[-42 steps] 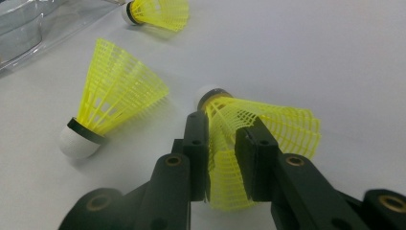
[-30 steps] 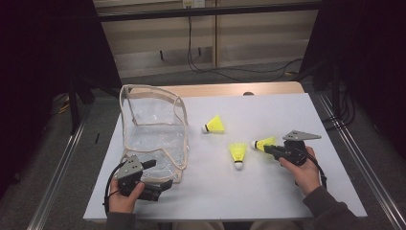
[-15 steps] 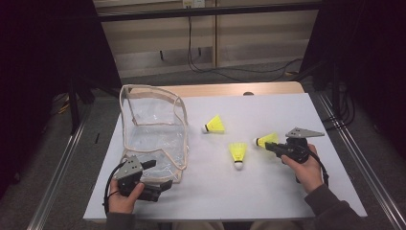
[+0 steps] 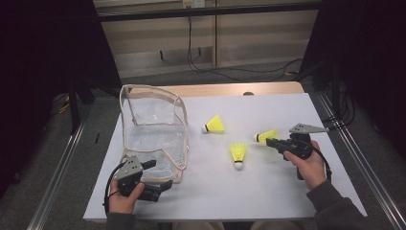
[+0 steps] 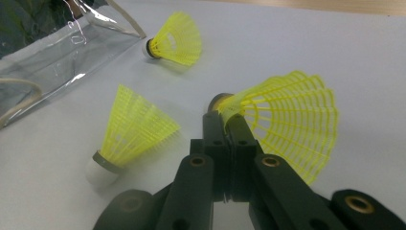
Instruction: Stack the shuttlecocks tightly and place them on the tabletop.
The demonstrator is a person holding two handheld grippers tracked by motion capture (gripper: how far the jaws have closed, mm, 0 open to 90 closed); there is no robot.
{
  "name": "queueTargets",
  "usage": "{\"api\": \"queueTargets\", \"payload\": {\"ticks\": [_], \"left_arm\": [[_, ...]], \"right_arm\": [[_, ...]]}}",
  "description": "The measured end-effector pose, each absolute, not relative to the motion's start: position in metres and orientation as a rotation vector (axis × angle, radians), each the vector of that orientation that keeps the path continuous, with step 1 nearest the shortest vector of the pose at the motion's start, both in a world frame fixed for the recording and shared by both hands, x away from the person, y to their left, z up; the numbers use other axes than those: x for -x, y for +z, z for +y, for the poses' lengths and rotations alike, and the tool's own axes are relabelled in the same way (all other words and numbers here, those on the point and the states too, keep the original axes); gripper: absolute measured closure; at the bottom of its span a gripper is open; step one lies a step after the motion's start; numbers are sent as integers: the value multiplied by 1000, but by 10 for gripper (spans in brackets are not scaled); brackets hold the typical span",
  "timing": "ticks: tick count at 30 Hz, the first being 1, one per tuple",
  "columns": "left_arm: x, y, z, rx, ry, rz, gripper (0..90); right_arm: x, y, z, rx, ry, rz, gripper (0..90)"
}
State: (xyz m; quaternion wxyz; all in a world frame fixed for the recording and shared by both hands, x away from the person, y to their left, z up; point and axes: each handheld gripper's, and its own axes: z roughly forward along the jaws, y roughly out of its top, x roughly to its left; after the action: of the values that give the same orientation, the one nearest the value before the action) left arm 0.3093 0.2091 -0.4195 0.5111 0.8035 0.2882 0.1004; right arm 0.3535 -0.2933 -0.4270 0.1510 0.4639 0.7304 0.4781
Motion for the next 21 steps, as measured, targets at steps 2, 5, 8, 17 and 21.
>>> {"api": "queueTargets", "payload": {"ticks": [2, 5, 8, 17, 21], "left_arm": [[-310, -419, 210, -1938, 243, 692, 36], [-310, -420, 210, -1931, 236, 693, 36], [-310, -420, 210, -1930, 238, 694, 37], [-310, -420, 210, -1928, 236, 696, 37], [-310, -420, 210, -1928, 236, 697, 37]], "right_arm": [[-355, -426, -294, -1341, 1377, 2095, 886], [-358, -423, -295, -1336, 1379, 2093, 886], [-360, -417, -294, -1323, 1380, 2090, 886], [-370, -410, -289, -1313, 1413, 2097, 886], [-374, -408, -286, -1311, 1425, 2097, 886]]}}
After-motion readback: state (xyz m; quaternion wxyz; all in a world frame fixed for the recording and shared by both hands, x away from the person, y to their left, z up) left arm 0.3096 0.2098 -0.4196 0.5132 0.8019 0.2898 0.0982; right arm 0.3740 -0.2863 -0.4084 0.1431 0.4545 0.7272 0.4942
